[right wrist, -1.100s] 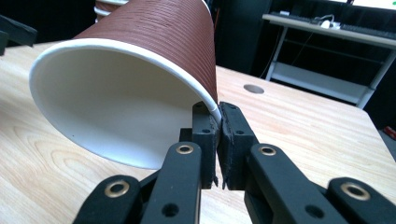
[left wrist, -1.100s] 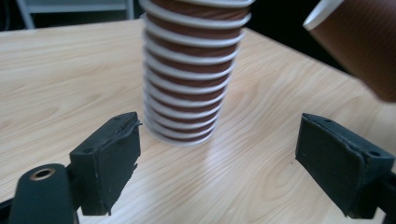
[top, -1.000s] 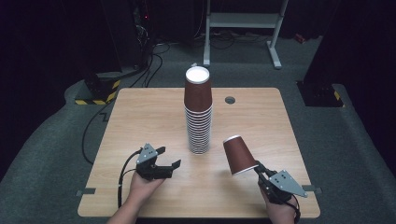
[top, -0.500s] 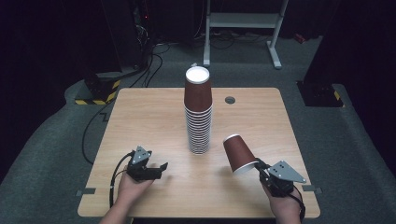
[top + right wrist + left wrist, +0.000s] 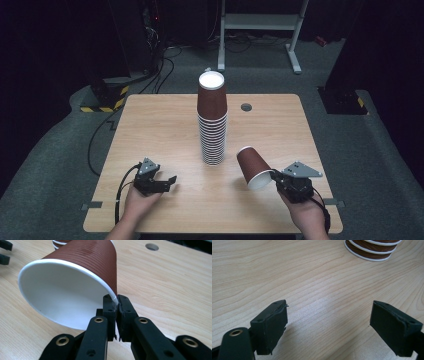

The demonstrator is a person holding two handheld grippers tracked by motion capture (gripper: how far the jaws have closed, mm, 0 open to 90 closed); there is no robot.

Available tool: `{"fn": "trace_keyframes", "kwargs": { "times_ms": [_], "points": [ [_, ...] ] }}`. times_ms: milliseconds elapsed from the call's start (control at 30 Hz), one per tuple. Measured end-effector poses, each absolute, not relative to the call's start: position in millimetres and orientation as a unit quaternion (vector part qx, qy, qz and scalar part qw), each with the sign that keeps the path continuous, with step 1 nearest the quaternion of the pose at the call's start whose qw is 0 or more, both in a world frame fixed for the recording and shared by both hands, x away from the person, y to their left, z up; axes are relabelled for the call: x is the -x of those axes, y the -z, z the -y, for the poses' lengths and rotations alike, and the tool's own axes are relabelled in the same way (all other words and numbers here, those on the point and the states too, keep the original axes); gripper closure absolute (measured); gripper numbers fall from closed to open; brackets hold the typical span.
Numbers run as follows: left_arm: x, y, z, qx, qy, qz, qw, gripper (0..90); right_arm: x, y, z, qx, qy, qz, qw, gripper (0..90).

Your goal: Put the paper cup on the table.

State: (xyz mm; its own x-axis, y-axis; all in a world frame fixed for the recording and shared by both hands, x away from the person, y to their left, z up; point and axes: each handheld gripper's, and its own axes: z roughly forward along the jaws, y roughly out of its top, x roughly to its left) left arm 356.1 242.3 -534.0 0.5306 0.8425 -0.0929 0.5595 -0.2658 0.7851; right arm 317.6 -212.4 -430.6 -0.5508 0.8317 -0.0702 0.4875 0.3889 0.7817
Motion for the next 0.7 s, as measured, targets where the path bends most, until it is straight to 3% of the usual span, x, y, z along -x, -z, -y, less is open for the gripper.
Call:
{"fn": "trace_keyframes", "kwargs": {
  "times_ms": [700],
  "points": [
    [-350.9,534.4,-238.8,-0.785,-0.186,-0.441,0.394,15.1,-321.7,421.5,215.7,-0.428,-0.27,-0.848,0.159,85.3]
  ]
}}
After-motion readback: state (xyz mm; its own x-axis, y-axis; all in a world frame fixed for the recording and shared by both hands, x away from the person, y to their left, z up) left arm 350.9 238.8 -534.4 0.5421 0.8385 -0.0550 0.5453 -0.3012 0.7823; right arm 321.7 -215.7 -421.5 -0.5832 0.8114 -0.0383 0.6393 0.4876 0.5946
